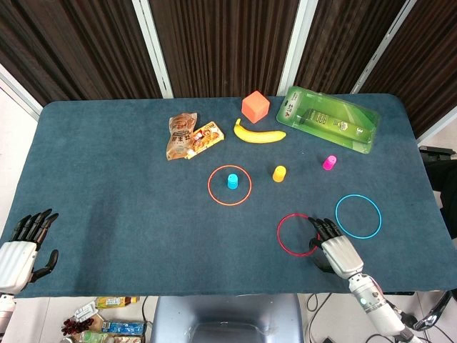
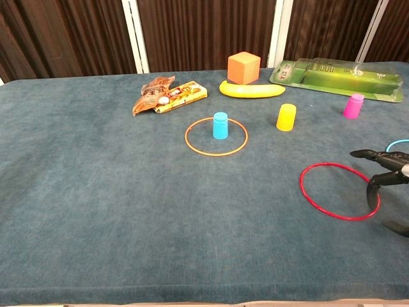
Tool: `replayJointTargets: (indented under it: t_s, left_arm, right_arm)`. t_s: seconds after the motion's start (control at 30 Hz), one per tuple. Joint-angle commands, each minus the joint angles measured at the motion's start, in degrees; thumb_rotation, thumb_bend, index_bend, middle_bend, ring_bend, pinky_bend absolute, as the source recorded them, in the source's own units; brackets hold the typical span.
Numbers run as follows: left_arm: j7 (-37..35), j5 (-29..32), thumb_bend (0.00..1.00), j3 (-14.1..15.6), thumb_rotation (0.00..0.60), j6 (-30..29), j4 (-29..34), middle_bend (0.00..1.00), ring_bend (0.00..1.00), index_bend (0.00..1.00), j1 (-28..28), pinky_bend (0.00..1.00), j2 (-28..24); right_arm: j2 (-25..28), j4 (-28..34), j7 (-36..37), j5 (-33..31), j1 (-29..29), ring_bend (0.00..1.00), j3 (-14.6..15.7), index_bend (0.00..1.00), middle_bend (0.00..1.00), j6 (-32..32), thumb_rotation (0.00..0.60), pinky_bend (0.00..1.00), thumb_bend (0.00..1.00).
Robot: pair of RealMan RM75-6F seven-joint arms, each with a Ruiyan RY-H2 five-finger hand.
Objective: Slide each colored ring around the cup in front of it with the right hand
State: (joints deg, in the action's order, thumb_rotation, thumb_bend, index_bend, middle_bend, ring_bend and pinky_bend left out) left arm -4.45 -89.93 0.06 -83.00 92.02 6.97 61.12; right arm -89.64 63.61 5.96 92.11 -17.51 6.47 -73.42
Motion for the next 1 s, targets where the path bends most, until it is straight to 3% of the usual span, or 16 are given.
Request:
replayJointTargets:
  t_s: [0.03, 1.0]
  left_arm:
    - [0.0, -0.04, 0.49, 0.06, 0.6, -0.06, 0.01, 0.0, 0.0, 0.0, -0.05, 0.03, -0.03]
    - [-0.18, -0.11, 0.49, 0.22, 0.6, -0.42, 0.01, 0.0, 0.0, 0.0, -0.19, 0.03, -0.22]
  right_arm:
    - [-0.35, -0.09, 0.23, -0.01, -0.09, 0.0, -0.24, 0.62, 0.07, 0.4, 0.6, 0.0, 0.43]
    - [-2.34, -1.24, 0.21, 0.31, -0.52, 0.0, -1.4, 0.66, 0.09, 2.7, 0.6, 0.0, 0.47]
